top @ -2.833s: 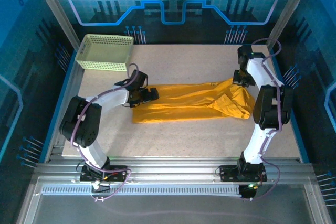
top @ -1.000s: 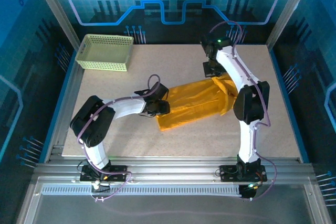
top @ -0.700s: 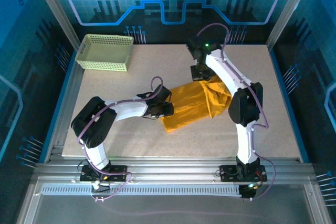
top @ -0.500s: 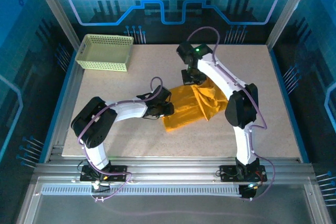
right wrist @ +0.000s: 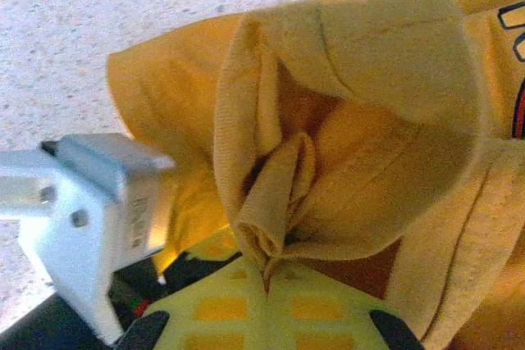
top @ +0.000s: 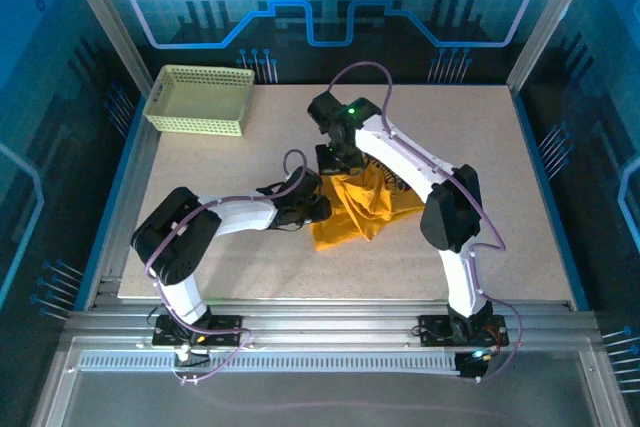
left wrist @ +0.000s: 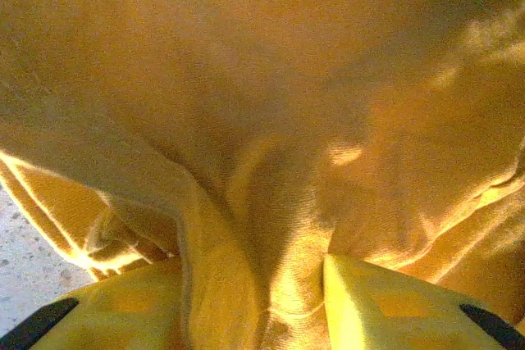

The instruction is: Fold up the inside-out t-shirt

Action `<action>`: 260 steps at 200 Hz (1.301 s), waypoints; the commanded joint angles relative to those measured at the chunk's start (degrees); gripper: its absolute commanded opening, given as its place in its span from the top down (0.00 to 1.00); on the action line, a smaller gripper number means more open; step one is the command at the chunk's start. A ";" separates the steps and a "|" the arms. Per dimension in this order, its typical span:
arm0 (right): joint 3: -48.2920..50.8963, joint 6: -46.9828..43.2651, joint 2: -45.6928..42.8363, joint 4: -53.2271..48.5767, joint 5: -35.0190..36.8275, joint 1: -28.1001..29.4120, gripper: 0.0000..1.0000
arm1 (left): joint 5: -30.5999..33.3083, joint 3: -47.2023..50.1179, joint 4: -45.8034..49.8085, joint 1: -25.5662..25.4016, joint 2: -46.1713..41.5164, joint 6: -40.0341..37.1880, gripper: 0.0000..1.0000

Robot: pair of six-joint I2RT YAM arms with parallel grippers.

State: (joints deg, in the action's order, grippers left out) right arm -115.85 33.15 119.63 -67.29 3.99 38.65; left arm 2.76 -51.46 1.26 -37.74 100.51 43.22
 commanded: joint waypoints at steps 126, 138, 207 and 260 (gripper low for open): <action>3.25 -1.45 -7.13 3.58 0.88 3.15 0.53 | 15.95 17.05 6.16 6.19 -23.64 8.34 0.34; 8.33 -3.24 -10.01 6.32 2.32 2.12 0.51 | 14.41 15.17 7.12 7.77 -23.70 6.92 0.33; 28.47 -3.51 -15.45 21.42 3.69 4.04 0.39 | 5.23 -5.63 14.11 13.52 -10.01 1.45 0.30; 29.05 3.21 -12.13 22.91 9.19 6.33 0.43 | 2.61 -13.74 16.94 13.57 -1.30 0.99 0.40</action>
State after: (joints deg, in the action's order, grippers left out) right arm -86.67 32.21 105.32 -46.11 9.06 43.90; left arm 8.47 -62.39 14.33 -24.25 96.62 45.34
